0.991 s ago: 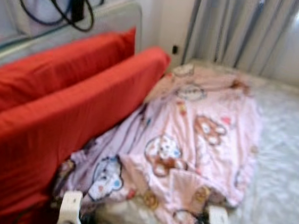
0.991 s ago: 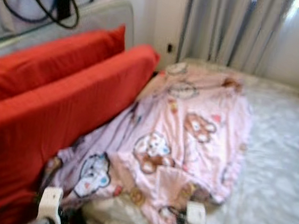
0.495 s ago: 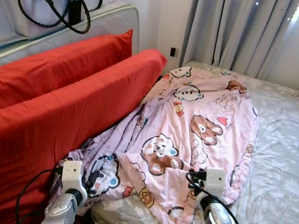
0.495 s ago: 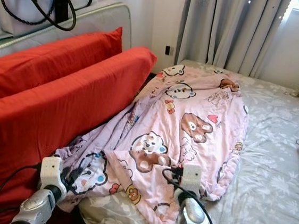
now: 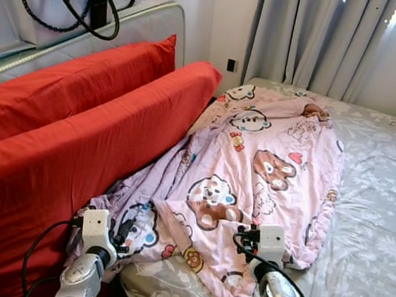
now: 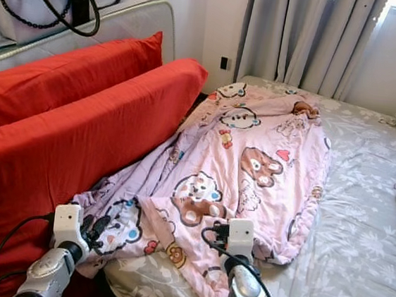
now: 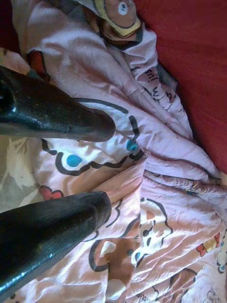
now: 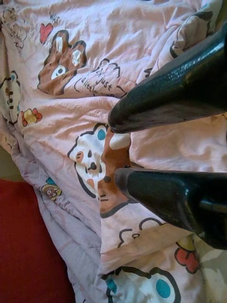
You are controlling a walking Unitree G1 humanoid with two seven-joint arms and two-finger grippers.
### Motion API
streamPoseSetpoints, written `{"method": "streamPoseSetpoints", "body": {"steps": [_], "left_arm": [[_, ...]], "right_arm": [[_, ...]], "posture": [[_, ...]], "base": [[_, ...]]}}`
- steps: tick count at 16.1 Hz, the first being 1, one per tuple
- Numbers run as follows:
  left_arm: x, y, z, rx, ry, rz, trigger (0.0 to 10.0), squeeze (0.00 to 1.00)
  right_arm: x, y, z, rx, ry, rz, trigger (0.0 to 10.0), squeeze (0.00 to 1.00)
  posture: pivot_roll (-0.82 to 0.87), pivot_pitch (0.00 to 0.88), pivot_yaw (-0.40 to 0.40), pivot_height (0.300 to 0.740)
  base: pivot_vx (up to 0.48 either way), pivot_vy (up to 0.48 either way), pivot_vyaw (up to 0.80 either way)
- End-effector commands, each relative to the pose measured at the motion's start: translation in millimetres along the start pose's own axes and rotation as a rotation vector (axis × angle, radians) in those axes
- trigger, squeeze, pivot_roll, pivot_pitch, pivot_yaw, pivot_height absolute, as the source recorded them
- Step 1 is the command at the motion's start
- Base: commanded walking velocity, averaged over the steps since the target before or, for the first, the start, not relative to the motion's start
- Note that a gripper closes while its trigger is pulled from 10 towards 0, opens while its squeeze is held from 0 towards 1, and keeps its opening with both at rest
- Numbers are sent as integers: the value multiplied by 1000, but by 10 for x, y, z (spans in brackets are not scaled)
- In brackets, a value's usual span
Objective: Clean up the room
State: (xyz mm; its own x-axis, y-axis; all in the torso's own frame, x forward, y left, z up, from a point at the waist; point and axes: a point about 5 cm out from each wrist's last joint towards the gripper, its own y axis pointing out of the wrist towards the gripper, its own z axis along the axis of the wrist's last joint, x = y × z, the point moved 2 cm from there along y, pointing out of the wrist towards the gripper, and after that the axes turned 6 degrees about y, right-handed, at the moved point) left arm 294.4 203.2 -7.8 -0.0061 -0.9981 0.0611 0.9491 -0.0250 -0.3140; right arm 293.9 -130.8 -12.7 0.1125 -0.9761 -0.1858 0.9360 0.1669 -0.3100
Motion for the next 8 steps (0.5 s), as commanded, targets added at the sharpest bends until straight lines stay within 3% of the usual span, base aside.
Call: {"method": "streamPoseSetpoints", "body": {"steps": [1, 8], "left_arm": [[17, 2, 12, 11, -7, -6, 10000, 0], [32, -3, -4, 5, -7, -14, 10000, 0]], "right_arm": [[11, -16, -17, -4, 3, -2, 10000, 0], [1, -10, -47, -30, -1, -3, 10000, 0]], "posture": [[19, 12, 2, 686], [22, 19, 1, 686]], "base": [[0, 0, 0], [0, 0, 0]]}}
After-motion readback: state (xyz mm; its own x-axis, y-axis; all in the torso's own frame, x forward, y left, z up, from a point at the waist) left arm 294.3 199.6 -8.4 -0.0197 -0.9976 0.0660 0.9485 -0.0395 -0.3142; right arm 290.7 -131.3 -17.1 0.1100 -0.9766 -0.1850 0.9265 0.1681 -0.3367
